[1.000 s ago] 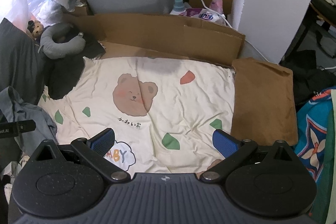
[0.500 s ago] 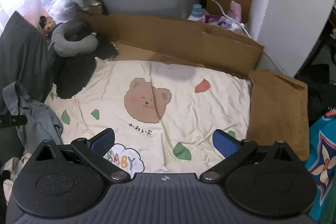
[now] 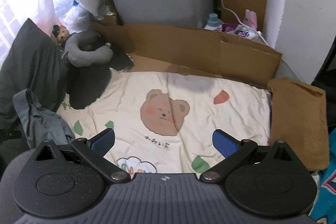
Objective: Fold clothes
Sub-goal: 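Move the left tool toward the light blue jeans on the clothes pile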
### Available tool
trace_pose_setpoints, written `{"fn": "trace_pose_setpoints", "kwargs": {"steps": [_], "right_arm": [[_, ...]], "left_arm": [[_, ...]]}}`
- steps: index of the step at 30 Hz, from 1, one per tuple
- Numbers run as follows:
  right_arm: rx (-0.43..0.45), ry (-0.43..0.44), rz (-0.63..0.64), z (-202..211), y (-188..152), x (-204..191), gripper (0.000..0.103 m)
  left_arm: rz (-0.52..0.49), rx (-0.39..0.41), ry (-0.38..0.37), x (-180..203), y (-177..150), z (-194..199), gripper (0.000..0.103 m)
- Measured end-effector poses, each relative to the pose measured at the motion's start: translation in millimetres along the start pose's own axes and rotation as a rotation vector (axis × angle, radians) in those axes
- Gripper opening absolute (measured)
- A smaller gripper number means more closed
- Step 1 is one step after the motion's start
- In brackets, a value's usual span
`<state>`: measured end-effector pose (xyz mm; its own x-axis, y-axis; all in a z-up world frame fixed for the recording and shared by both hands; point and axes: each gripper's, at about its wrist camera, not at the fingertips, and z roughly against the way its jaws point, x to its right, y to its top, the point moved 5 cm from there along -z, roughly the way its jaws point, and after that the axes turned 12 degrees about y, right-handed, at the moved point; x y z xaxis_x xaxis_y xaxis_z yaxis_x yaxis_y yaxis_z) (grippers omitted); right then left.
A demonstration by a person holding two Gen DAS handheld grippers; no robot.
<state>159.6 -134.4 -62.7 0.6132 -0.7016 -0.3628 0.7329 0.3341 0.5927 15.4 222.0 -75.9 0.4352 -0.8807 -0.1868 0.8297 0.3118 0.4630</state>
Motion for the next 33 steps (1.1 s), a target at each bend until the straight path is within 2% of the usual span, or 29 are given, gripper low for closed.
{"fn": "trace_pose_setpoints", "kwargs": {"steps": [11,16,18,20,26,30,33], "right_arm": [[0.051,0.012,-0.05,-29,-13,6,0.102],[0.061,0.02,-0.05,-43,-24,6,0.102],[0.065,0.024,-0.05,-48,-28,6,0.102],[0.057,0.027,-0.046,-54,-33,7,0.102],[0.038,0.035,-0.049,-74,-45,11,0.102],[0.028,0.039,-0.065,-93,-56,13,0.102],[0.018,0.043,-0.084,-107,-66,16,0.102]], "left_arm": [[0.118,-0.051,0.082,-70,-19,-61,0.086],[0.173,-0.084,0.12,-100,-33,-92,0.08],[0.2,-0.106,0.123,-112,-42,-105,0.073],[0.218,-0.132,0.123,-119,-50,-117,0.071],[0.242,-0.176,0.122,-128,-71,-148,0.069],[0.32,-0.191,0.089,-134,-84,-175,0.067],[0.383,-0.237,0.097,-139,-95,-198,0.065]]}}
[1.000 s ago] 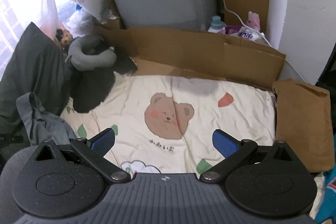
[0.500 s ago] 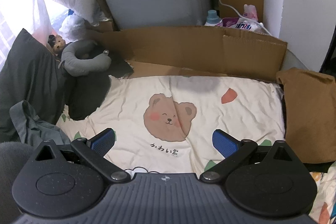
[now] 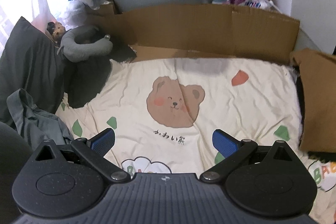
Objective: Fold clothes
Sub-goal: 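Move the left tool toward the light blue jeans on the clothes pile, then grasp the jeans leg hem with the left gripper and lift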
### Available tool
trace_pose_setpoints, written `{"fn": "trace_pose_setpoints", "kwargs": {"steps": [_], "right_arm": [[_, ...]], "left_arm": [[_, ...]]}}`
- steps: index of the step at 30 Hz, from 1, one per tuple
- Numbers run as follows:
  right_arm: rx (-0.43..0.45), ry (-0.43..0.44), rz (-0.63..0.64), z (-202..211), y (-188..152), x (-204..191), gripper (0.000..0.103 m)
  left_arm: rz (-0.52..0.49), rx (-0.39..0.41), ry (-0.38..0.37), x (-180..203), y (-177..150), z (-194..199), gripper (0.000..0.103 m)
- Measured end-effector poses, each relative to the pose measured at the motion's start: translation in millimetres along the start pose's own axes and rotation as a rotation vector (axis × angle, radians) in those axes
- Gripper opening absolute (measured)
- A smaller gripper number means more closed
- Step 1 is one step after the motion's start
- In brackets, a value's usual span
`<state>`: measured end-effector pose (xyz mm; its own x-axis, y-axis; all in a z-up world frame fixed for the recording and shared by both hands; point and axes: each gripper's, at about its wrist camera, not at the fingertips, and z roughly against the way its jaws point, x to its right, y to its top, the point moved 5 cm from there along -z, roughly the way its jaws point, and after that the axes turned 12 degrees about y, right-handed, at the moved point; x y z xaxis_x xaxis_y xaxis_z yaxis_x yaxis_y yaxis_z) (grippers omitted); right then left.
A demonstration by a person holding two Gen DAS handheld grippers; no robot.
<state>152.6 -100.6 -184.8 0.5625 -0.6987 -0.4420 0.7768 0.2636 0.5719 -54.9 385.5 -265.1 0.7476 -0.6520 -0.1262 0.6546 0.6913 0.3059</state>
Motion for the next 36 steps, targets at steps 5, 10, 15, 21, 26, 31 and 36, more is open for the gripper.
{"fn": "trace_pose_setpoints", "kwargs": {"steps": [5,10,15,21,26,31,36], "right_arm": [[-0.03,-0.009,-0.017,-17,-14,8,0.102],[-0.048,-0.011,-0.029,-29,-25,12,0.102],[-0.081,-0.014,-0.005,-40,-33,12,0.102],[-0.115,-0.022,-0.021,-49,-39,21,0.102],[-0.138,-0.02,-0.009,-60,-41,23,0.102],[-0.155,-0.026,-0.011,-69,-42,23,0.102],[-0.164,-0.025,0.004,-72,-45,19,0.102]], "left_arm": [[-0.008,-0.035,0.066,-3,-11,-35,0.062],[0.029,-0.089,0.086,-11,-21,-65,0.036],[0.063,-0.114,0.116,-17,-22,-86,0.033],[0.087,-0.154,0.137,-21,-22,-105,0.034],[0.115,-0.185,0.138,-23,-28,-121,0.042],[0.168,-0.181,0.11,-29,-31,-129,0.039],[0.162,-0.123,0.069,-26,-29,-114,0.016]]}}
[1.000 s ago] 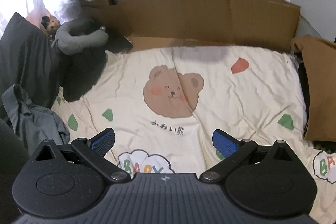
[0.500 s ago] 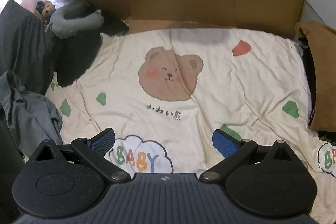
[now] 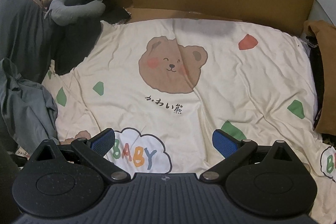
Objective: Fold clothes
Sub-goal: 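Grasp the jeans leg hem with the left gripper and lift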
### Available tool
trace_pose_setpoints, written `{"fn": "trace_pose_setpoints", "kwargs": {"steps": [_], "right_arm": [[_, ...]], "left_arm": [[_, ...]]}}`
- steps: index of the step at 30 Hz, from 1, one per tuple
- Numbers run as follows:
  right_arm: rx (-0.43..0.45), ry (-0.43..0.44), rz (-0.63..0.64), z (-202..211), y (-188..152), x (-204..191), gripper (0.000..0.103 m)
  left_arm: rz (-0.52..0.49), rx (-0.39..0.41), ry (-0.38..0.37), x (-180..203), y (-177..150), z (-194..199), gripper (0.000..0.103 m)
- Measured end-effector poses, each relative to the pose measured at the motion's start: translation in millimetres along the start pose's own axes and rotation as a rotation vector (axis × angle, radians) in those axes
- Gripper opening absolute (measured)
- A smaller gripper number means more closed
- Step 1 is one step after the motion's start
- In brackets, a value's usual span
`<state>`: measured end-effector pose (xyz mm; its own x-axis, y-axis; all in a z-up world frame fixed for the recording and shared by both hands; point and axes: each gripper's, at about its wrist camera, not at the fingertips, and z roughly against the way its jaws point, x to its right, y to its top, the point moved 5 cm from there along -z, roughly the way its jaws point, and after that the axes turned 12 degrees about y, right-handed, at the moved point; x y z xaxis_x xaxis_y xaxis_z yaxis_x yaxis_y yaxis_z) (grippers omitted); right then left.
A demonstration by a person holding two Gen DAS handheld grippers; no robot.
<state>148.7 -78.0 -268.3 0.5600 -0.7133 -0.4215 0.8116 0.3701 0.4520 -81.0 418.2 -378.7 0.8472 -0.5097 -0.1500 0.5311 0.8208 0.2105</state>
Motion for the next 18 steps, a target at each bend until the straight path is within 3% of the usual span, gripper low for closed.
{"fn": "trace_pose_setpoints", "kwargs": {"steps": [18], "right_arm": [[0.037,0.037,-0.02,9,1,-1,0.102]], "left_arm": [[-0.099,0.159,-0.24,44,-17,98,0.01]]}}
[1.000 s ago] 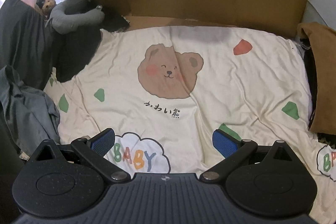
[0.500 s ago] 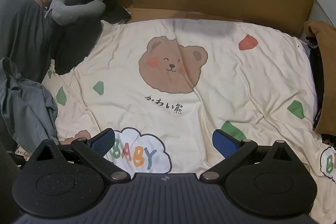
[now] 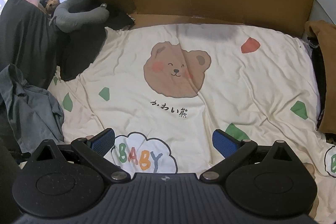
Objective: Fold clothes
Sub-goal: 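Grasp the jeans leg hem with the left gripper and lift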
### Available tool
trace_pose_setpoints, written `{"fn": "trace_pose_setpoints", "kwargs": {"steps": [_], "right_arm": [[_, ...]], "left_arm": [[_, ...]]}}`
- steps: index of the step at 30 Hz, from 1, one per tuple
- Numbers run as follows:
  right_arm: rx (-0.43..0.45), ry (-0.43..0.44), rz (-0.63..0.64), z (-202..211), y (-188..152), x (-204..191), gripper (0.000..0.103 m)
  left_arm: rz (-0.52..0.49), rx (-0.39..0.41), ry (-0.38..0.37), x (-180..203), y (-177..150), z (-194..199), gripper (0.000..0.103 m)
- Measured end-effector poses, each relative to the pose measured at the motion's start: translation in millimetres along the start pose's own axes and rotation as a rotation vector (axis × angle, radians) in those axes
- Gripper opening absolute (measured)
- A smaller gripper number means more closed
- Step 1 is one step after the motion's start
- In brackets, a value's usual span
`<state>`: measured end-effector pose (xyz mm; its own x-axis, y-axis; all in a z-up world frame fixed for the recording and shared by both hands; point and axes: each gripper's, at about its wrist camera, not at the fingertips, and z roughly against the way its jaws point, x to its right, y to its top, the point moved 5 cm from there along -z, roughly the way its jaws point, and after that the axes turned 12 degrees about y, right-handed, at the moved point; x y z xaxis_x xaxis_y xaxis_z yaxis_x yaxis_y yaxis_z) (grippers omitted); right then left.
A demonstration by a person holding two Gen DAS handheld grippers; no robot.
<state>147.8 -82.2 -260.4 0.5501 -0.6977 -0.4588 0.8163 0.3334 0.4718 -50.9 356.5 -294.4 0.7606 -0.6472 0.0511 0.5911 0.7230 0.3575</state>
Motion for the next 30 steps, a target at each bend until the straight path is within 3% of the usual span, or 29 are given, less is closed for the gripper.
{"fn": "trace_pose_setpoints", "kwargs": {"steps": [5,16,30], "right_arm": [[0.007,0.014,-0.033,0,0,2,0.102],[0.012,0.057,-0.062,-2,0,0,0.101],[0.028,0.075,-0.076,2,1,-3,0.101]], "left_arm": [[-0.015,0.018,-0.069,15,-8,28,0.01],[-0.203,0.04,-0.2,82,-32,74,0.01],[-0.315,0.052,-0.409,144,-59,117,0.01]]}}
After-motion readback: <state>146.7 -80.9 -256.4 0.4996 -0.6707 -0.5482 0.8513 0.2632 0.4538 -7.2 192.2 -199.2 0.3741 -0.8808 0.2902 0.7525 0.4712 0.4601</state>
